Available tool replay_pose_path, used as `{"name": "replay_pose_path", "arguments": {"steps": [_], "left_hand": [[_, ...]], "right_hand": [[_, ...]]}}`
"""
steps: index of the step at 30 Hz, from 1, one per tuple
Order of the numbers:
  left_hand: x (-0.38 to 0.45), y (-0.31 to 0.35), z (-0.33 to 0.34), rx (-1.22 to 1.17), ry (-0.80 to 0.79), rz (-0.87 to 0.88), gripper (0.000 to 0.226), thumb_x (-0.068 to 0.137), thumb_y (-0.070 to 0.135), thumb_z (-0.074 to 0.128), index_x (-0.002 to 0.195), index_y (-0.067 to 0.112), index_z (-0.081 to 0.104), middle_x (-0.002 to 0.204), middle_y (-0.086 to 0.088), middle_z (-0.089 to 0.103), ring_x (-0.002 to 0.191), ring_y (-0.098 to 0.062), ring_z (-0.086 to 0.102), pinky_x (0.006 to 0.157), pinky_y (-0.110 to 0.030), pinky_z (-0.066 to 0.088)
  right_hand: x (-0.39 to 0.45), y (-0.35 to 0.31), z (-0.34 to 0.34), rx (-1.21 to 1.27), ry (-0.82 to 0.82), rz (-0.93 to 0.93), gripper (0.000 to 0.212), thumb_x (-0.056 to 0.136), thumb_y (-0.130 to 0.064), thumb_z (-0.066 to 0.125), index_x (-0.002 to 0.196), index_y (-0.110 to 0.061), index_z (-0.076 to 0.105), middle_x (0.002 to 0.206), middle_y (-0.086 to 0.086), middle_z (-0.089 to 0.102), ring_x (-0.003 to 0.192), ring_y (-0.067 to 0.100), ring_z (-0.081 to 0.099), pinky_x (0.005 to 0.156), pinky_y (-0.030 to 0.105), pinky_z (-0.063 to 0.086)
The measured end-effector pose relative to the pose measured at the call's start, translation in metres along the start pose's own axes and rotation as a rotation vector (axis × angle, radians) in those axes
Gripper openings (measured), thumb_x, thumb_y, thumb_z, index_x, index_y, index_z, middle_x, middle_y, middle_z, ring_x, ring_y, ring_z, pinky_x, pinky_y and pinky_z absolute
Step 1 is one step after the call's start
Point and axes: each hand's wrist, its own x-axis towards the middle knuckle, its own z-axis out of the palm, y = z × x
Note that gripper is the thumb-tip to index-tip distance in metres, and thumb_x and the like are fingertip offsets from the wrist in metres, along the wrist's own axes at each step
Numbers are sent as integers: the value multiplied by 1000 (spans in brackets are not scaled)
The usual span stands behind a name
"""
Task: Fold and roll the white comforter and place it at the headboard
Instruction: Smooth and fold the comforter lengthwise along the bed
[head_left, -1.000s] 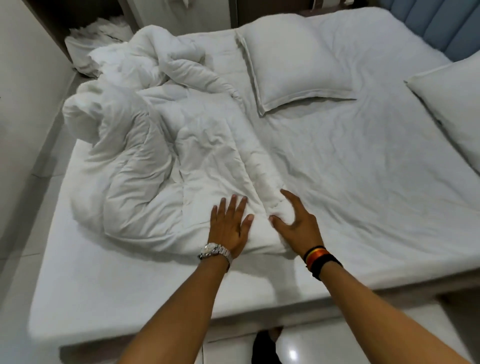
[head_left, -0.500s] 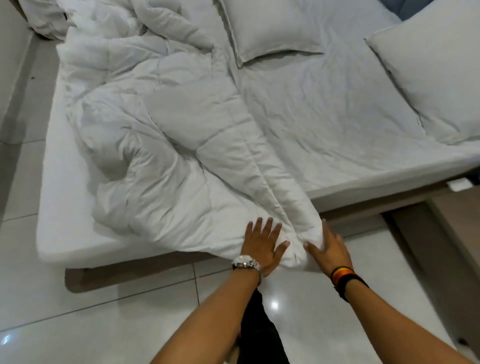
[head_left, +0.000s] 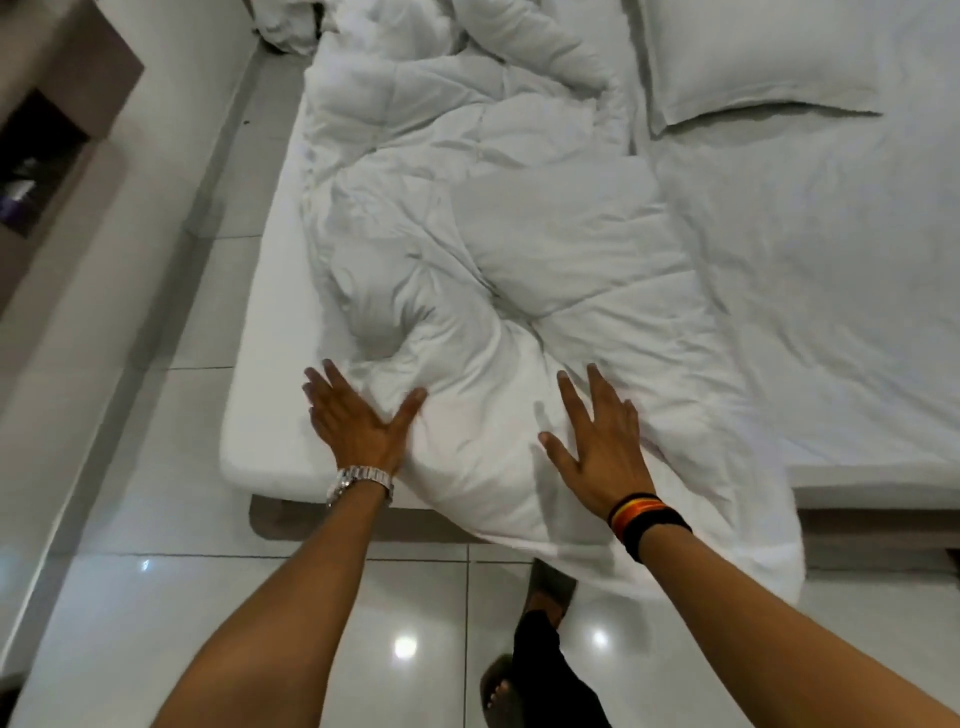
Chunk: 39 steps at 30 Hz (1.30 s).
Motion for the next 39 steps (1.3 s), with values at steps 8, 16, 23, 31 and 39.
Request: {"name": "replay_pose_path", "arguments": {"steps": [8,16,23,31,39], "left_hand": [[97,-11,22,-278,-391,-125,174,30,76,94,159,43,-17,164,-3,39,143,-20,48,115,-32,40],[53,-11,-25,-258,-280,-116,144,49,65,95,160,42,7,139,-6,64,118,-28,67,92,-32,55],[-60,-98,-158,-156,75,-259,126,43,95,72,149,51,21,102,7,72,79,-20,70,65,-31,56],[-60,-227,-181,-80,-267,-333,126,81,61,77,164,28,-12,164,-6,40,134,-29,57,106,-39,48],[-25,-178,-112,78,-234,38,88,100,51,56,166,13,12,158,-18,45,145,-35,42,118,-47,31]], "right_hand": [[115,-34,55,58,-129,-121,80,101,-73,32,165,-49,-7,179,1,-10,165,22,-5,131,57,1],[100,-62,66,37,-223,-37,76,99,-76,24,162,-54,-12,179,1,-9,165,23,-1,130,60,-3],[45,-144,103,115,-115,-156,78,98,-82,28,163,-56,-7,178,-8,-10,164,16,-5,129,51,-6],[-30,-177,179,-317,-429,-51,80,103,-70,30,169,-36,0,178,5,-15,164,30,-11,128,65,-1],[-5,-110,115,-328,-109,198,74,106,-59,36,170,-32,10,178,10,-9,164,33,-6,127,67,3]]}}
